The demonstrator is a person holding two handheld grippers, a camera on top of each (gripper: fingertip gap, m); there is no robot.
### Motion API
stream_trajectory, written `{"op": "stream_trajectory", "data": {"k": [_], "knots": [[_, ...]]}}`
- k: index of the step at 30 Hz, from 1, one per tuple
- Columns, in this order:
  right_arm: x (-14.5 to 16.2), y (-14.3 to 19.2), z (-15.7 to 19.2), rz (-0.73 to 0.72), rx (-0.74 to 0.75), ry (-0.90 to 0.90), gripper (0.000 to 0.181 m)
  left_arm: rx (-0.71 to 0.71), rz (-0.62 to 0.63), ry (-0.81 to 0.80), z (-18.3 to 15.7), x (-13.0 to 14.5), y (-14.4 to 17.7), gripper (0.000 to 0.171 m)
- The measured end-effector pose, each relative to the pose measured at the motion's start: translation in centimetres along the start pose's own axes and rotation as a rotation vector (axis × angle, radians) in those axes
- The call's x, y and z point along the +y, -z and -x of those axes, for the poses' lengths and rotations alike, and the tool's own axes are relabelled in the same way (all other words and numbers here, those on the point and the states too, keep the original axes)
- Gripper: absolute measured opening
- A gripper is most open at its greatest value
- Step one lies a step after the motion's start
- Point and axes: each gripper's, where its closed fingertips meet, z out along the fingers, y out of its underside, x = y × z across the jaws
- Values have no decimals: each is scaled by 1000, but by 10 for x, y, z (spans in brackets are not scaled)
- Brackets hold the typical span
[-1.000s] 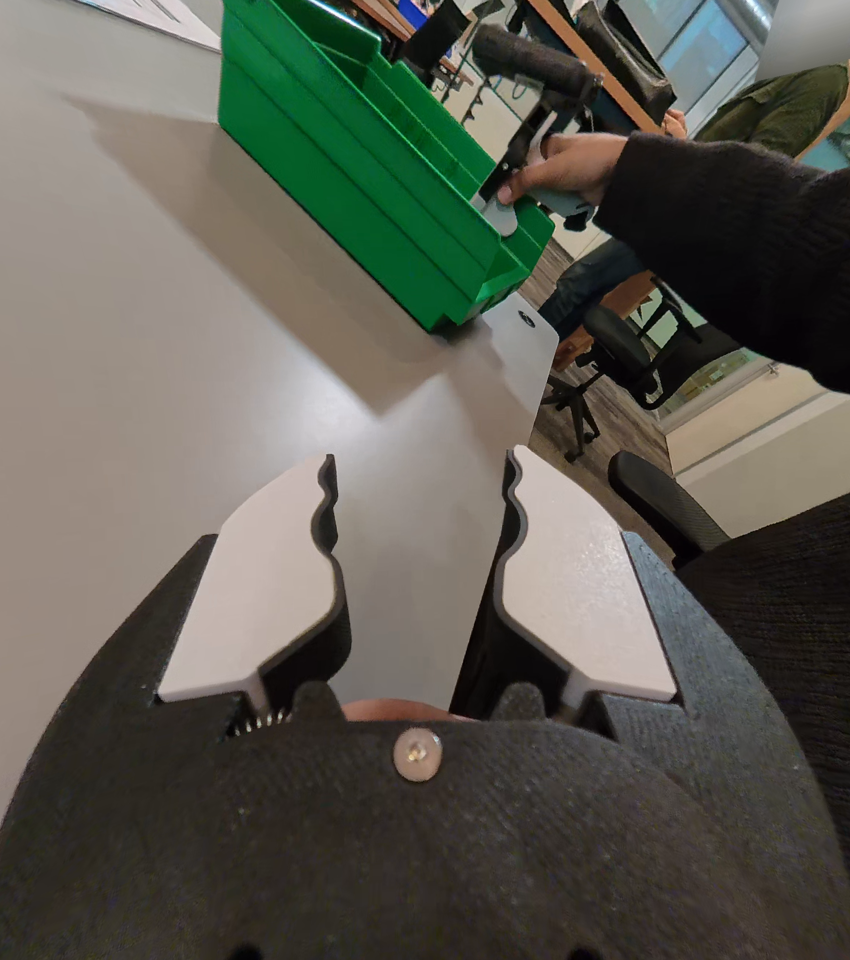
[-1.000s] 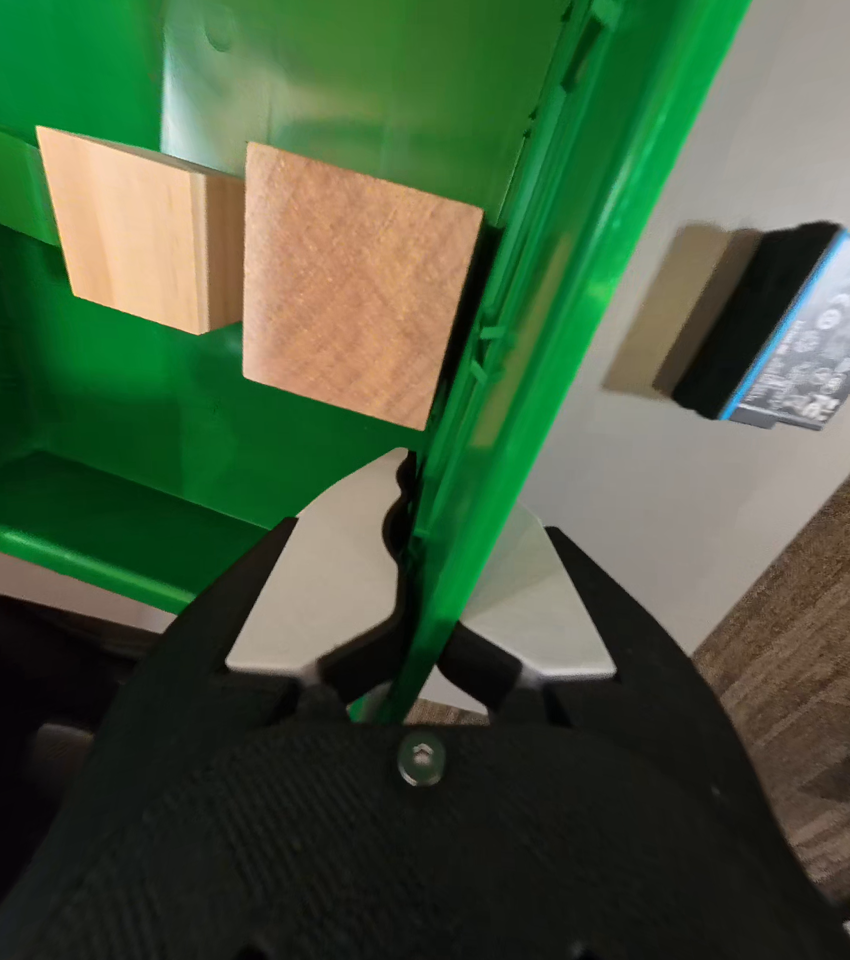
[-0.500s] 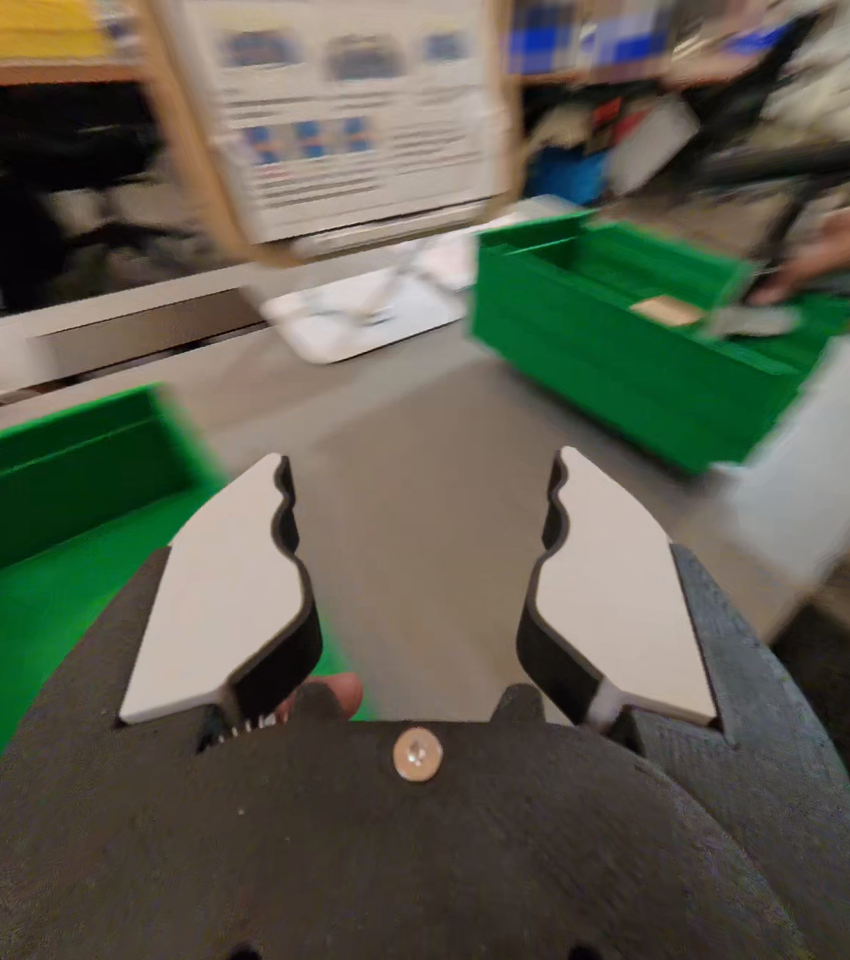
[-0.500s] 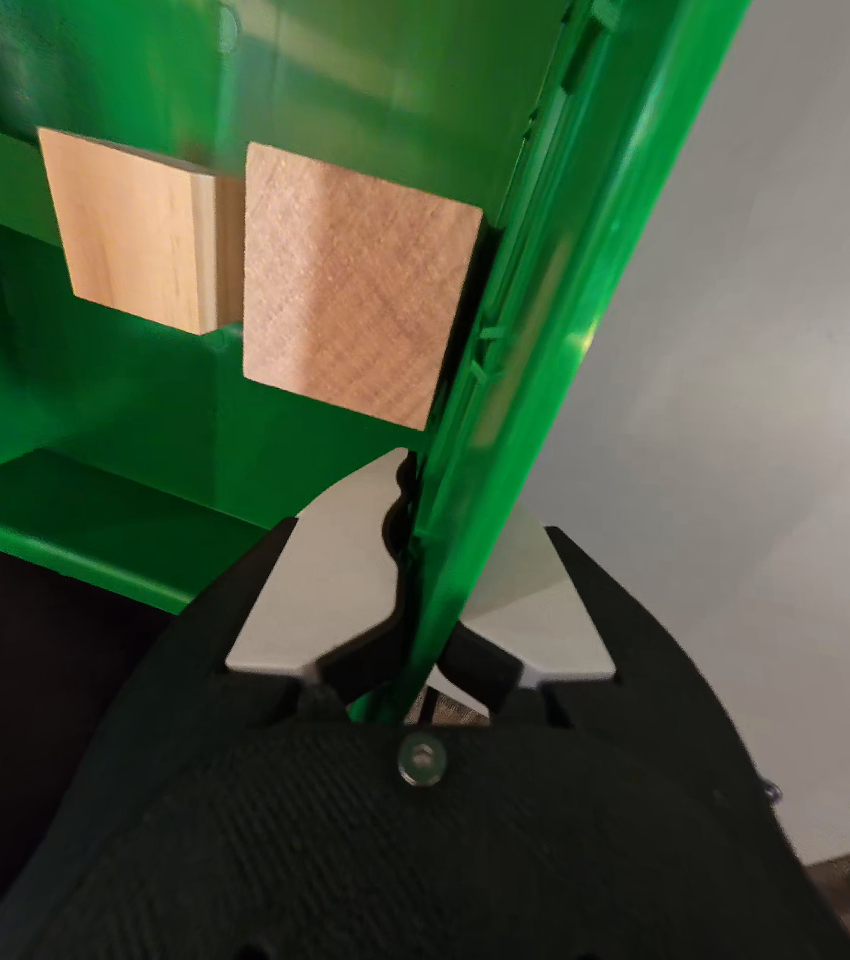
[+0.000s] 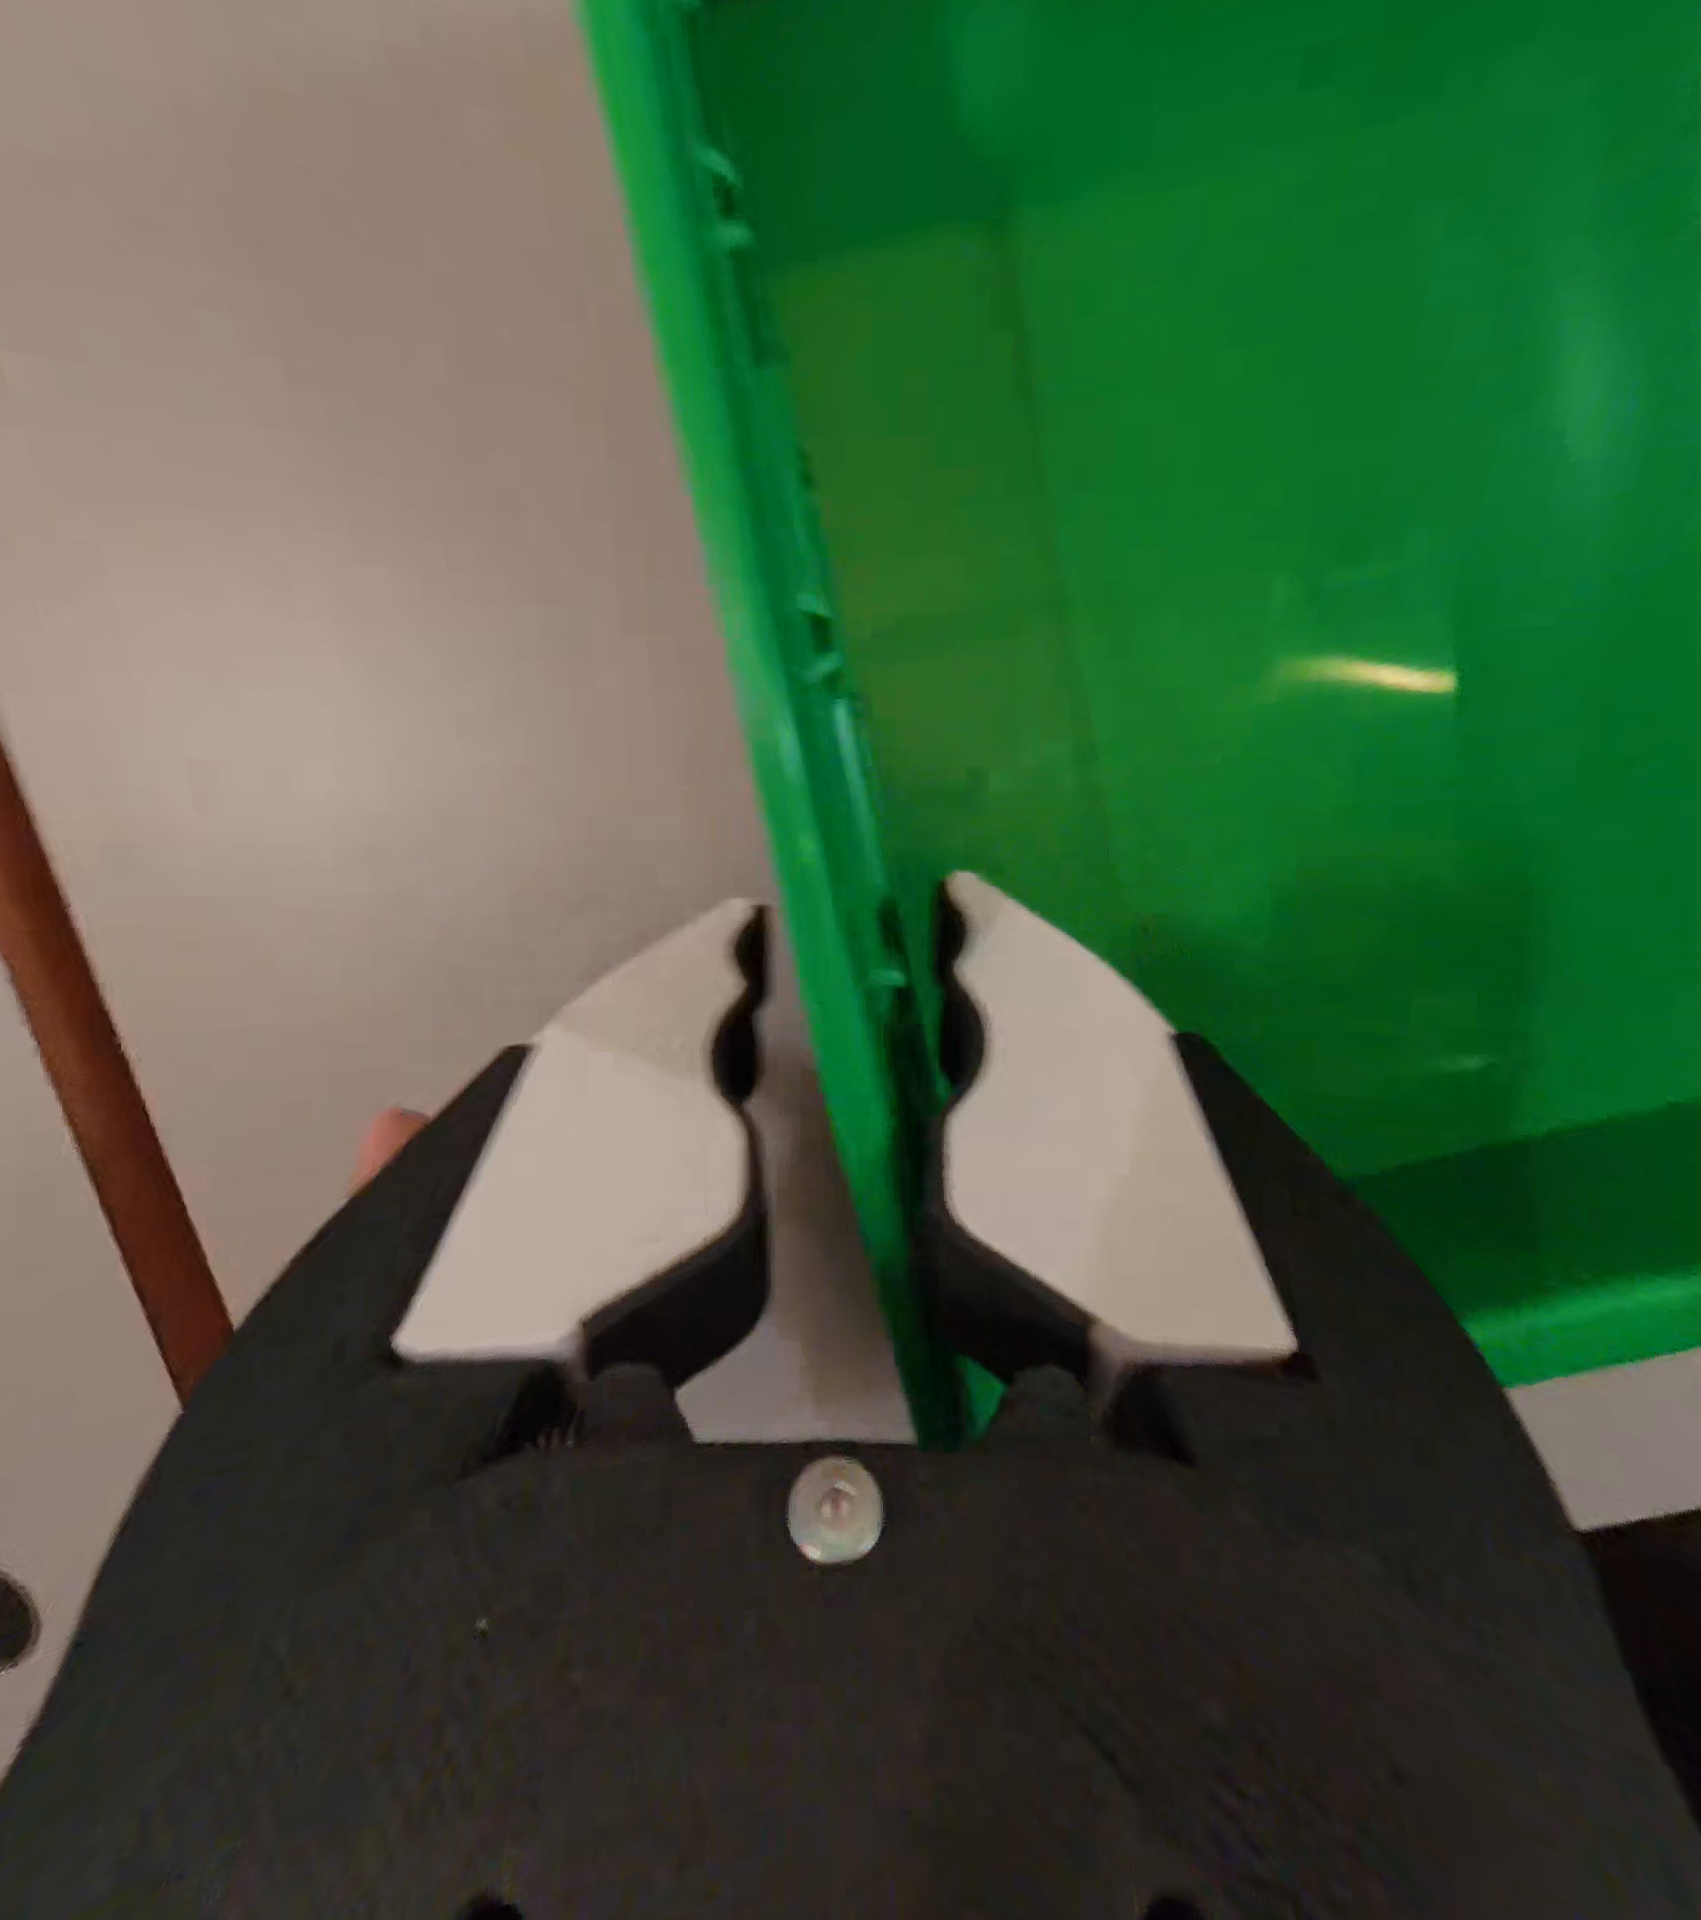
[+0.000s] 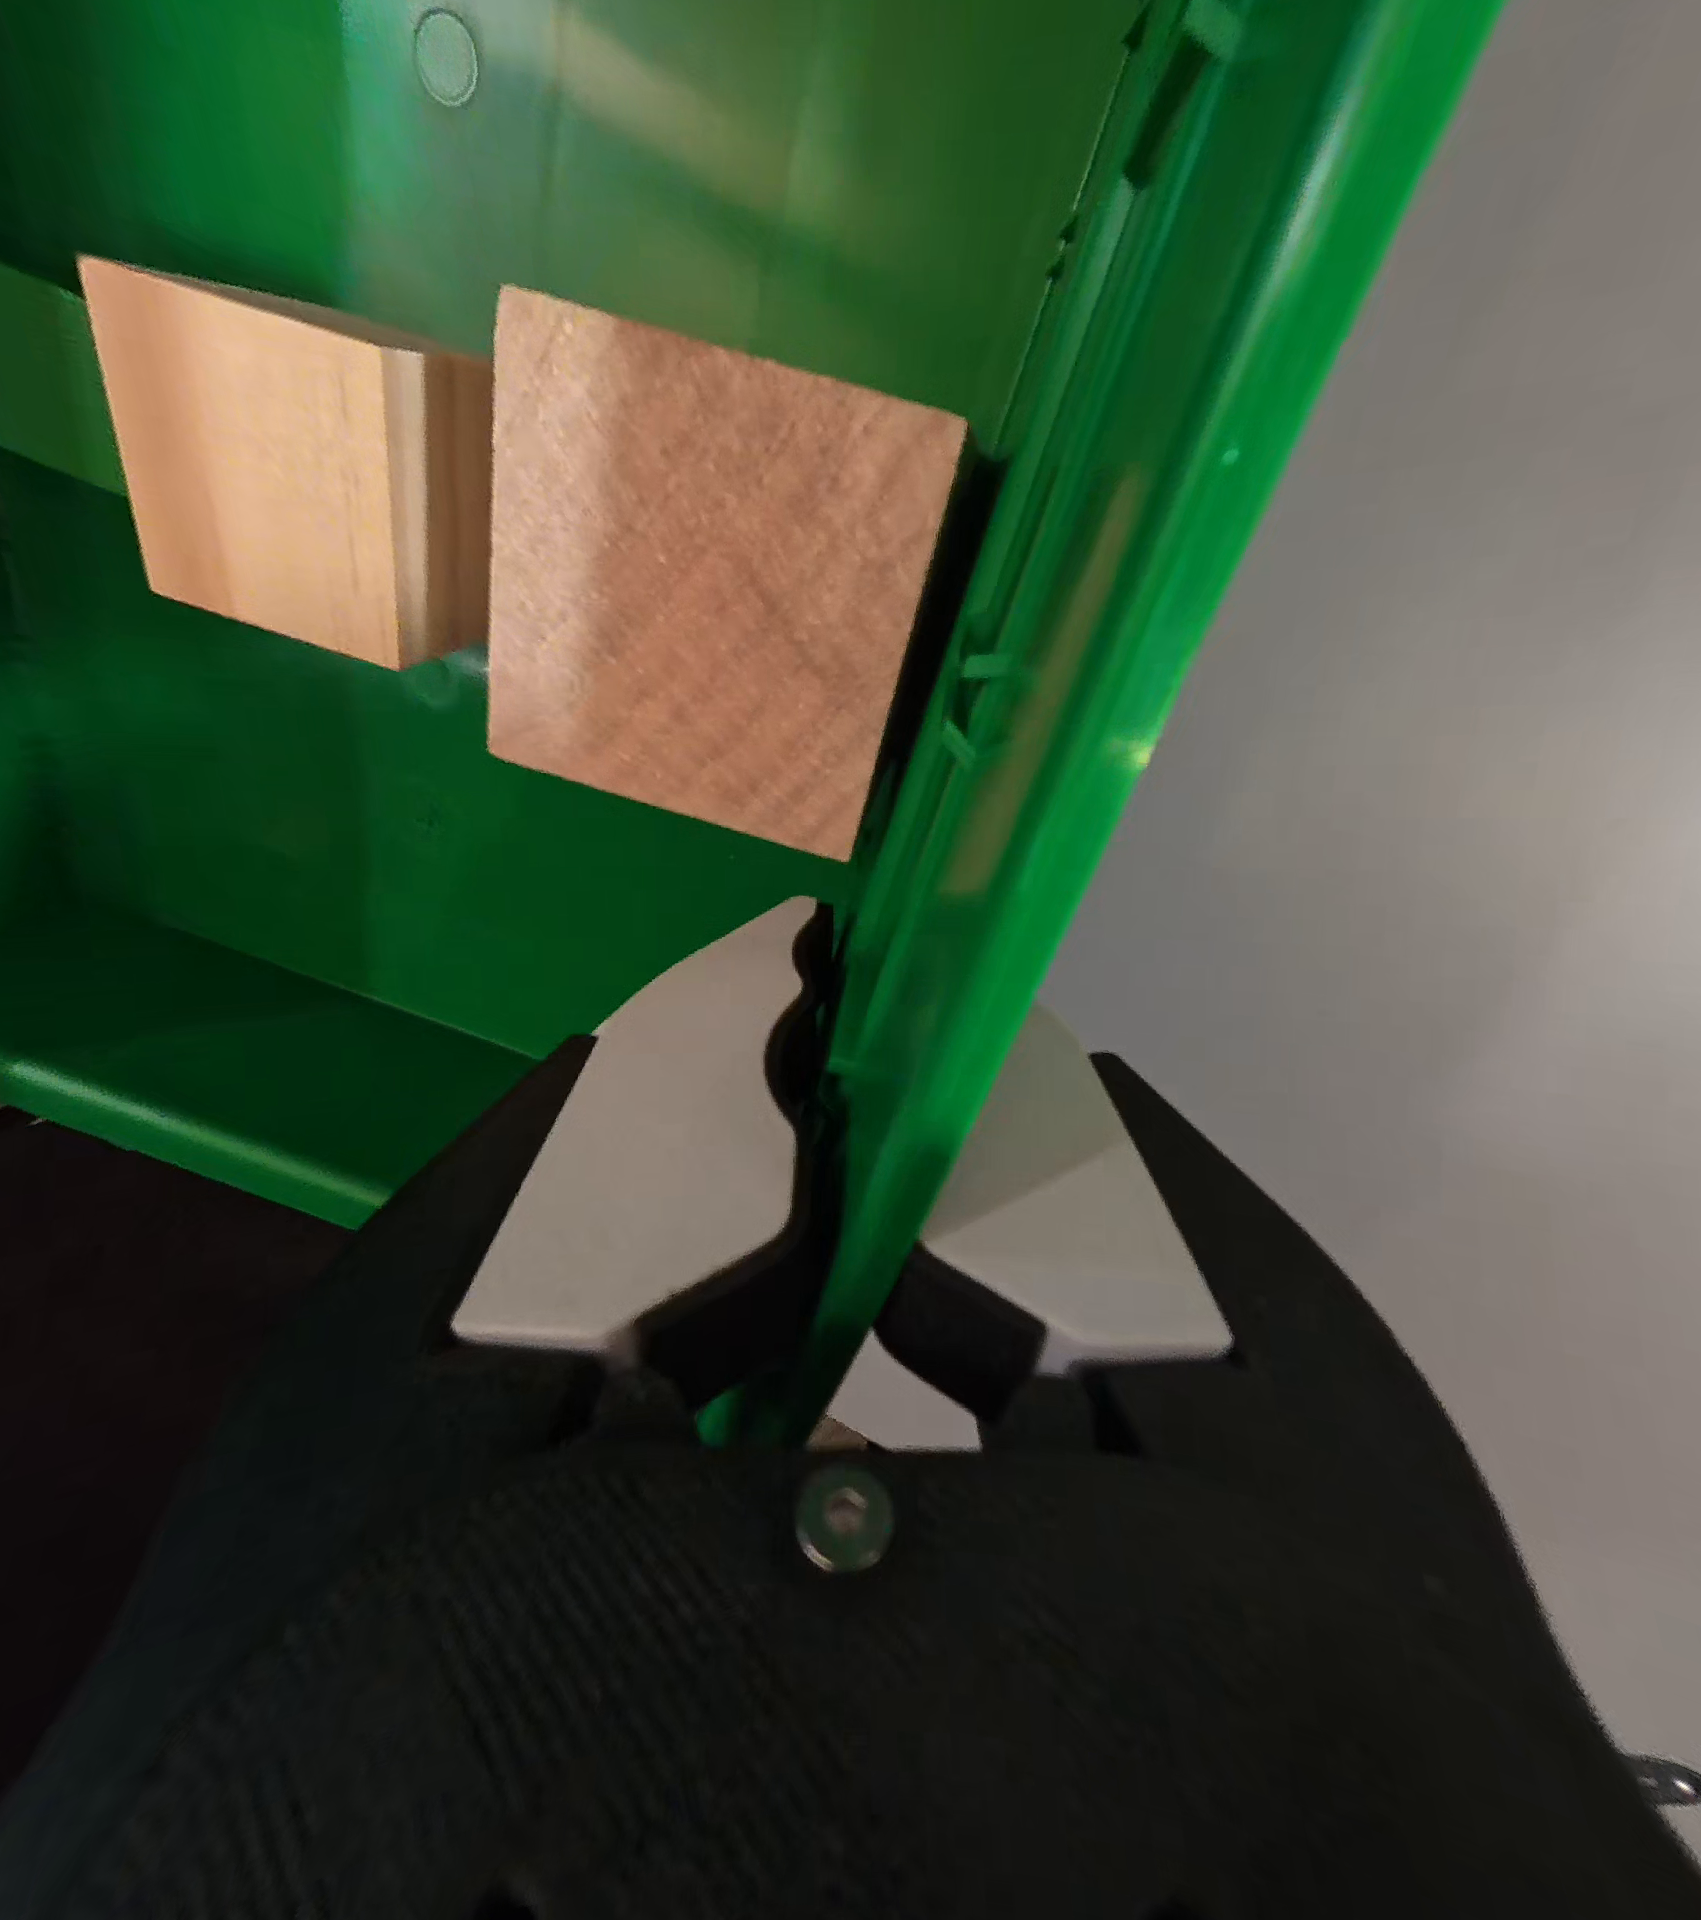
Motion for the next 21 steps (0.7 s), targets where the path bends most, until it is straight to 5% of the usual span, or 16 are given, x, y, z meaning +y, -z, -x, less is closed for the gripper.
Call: {"op": "stream_trajectory", "data": {"k": [2, 10, 21], "knots": [[-6, -4, 9, 8, -11, -5, 5, 5, 32, -83, -5, 1, -2, 14], [-39, -16, 33, -16, 58, 9, 5, 72, 104, 19, 4, 6, 5, 10], [-110, -69, 132, -34, 89, 10, 5, 52, 31, 222, 95, 81, 118, 9]]}}
